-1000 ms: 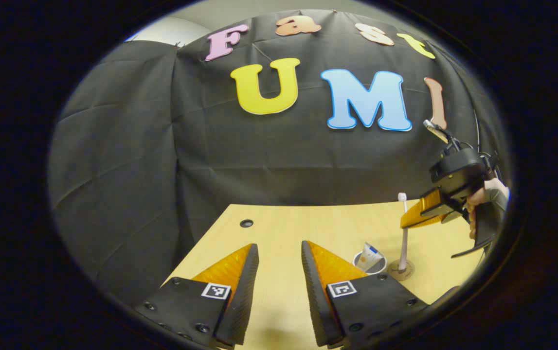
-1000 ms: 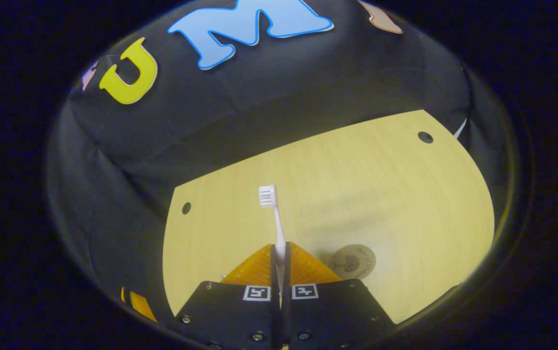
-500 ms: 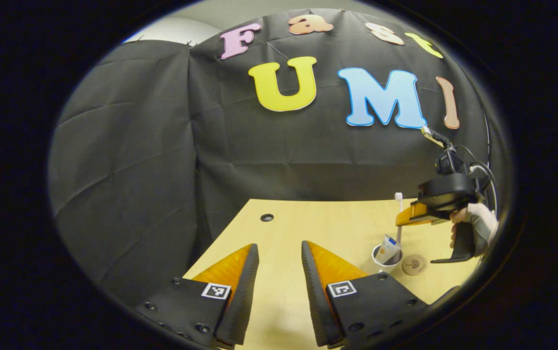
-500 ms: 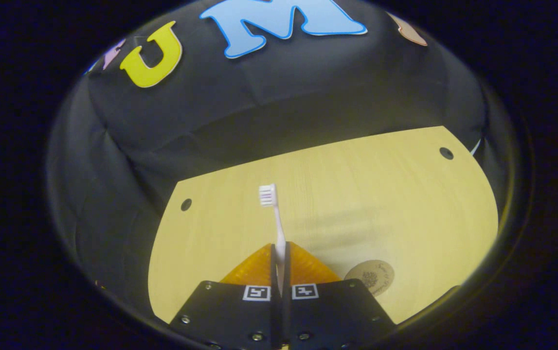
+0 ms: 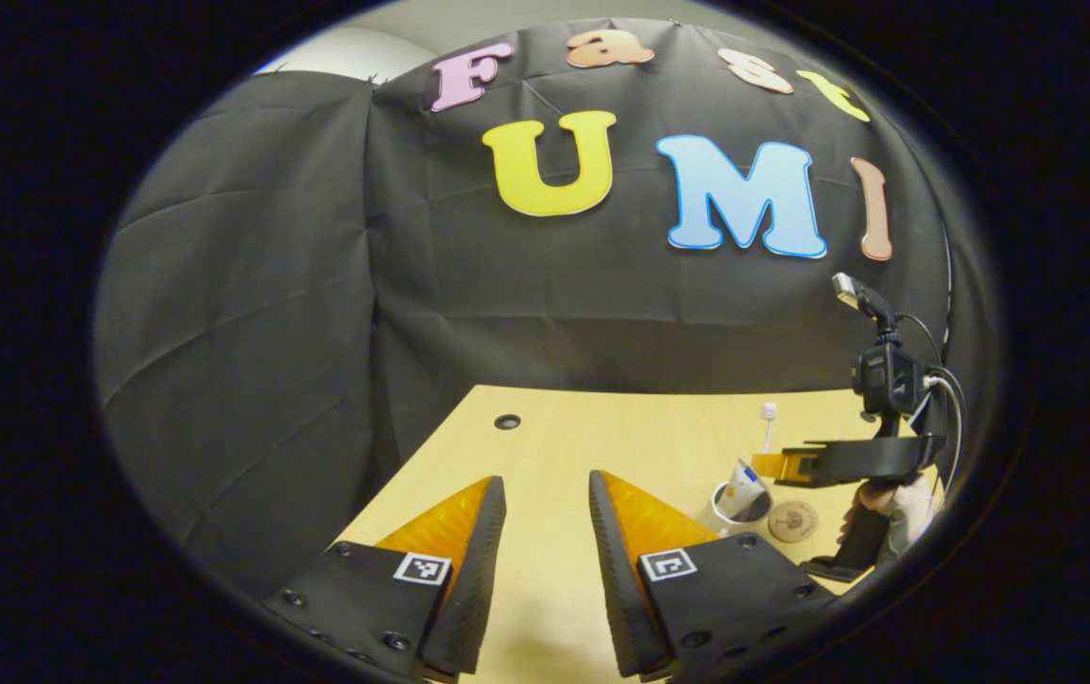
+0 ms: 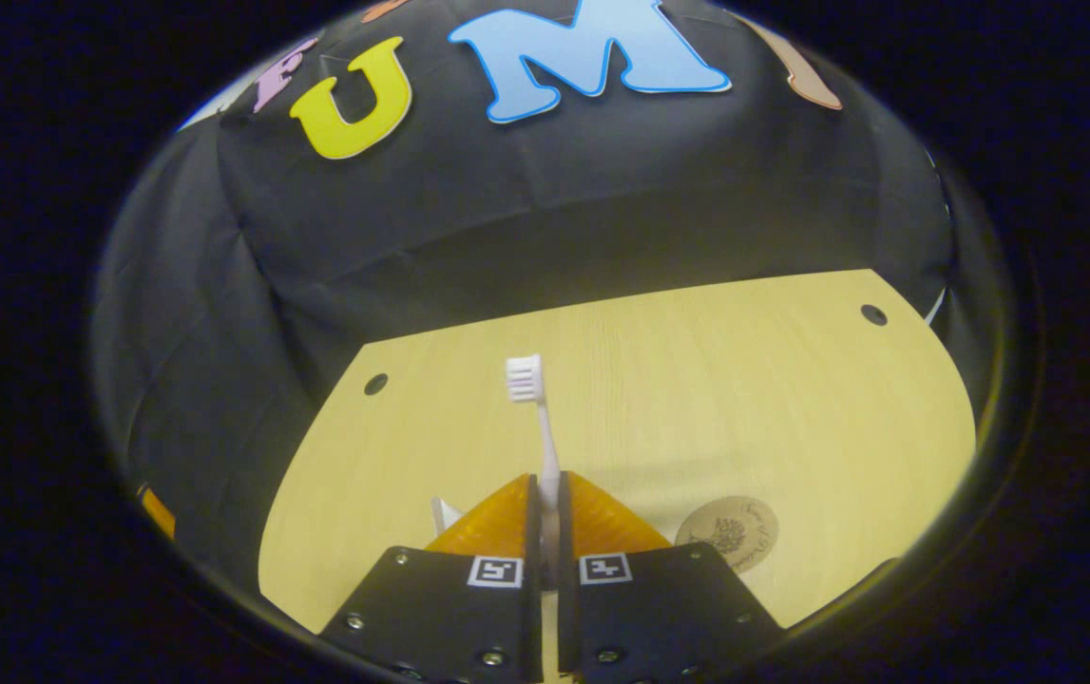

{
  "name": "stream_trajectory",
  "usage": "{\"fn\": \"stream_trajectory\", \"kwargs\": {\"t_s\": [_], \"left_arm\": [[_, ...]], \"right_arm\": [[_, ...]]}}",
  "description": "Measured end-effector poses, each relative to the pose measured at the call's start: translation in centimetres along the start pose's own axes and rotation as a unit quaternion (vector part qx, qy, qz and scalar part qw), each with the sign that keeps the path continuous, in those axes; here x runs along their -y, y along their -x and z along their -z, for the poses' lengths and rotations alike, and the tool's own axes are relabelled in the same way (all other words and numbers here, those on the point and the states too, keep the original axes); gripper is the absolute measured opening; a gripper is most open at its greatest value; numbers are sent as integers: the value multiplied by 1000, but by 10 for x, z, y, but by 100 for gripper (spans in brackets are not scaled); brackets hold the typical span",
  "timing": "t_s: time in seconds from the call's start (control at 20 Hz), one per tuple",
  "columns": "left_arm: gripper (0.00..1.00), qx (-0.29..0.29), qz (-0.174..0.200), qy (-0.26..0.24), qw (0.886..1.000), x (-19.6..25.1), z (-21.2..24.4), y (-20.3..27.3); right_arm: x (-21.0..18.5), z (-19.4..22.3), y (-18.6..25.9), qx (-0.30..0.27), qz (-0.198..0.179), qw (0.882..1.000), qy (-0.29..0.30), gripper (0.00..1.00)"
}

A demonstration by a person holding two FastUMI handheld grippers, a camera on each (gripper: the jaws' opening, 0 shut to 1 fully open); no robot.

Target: Put the toothbrush and toothpaste on the desktop into the cup, then pick up the cup and place it on the coaster on the desktop.

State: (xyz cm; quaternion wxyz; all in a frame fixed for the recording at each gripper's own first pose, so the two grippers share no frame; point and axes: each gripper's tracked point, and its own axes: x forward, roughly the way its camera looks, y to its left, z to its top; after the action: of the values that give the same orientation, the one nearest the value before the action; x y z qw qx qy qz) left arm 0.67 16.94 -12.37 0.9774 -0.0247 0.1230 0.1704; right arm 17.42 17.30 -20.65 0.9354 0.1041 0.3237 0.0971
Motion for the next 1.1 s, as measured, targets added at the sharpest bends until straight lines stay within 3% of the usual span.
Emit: {"fn": "stream_trajectory", "kwargs": {"t_s": [0.05, 0.15, 0.5, 0.65, 1.1], "left_arm": [[59, -1, 4, 2, 1000, 3, 0, -1], [59, -6, 12, 7, 1000, 9, 3, -4], [58, -32, 60, 23, 997, 34, 18, -20], [58, -48, 94, 1, 994, 55, 29, -30], [60, -120, 193, -46, 973, 125, 75, -51]], "right_arm": [[0, 5, 2, -3, -2, 1000, 2, 7], [1, 15, 8, -12, -1, 1000, 8, 17], [9, 31, 28, -21, 0, 1000, 10, 17], [16, 29, 35, -18, 3, 1000, 2, 17], [66, 19, 53, 0, 39, 998, -47, 17]]}}
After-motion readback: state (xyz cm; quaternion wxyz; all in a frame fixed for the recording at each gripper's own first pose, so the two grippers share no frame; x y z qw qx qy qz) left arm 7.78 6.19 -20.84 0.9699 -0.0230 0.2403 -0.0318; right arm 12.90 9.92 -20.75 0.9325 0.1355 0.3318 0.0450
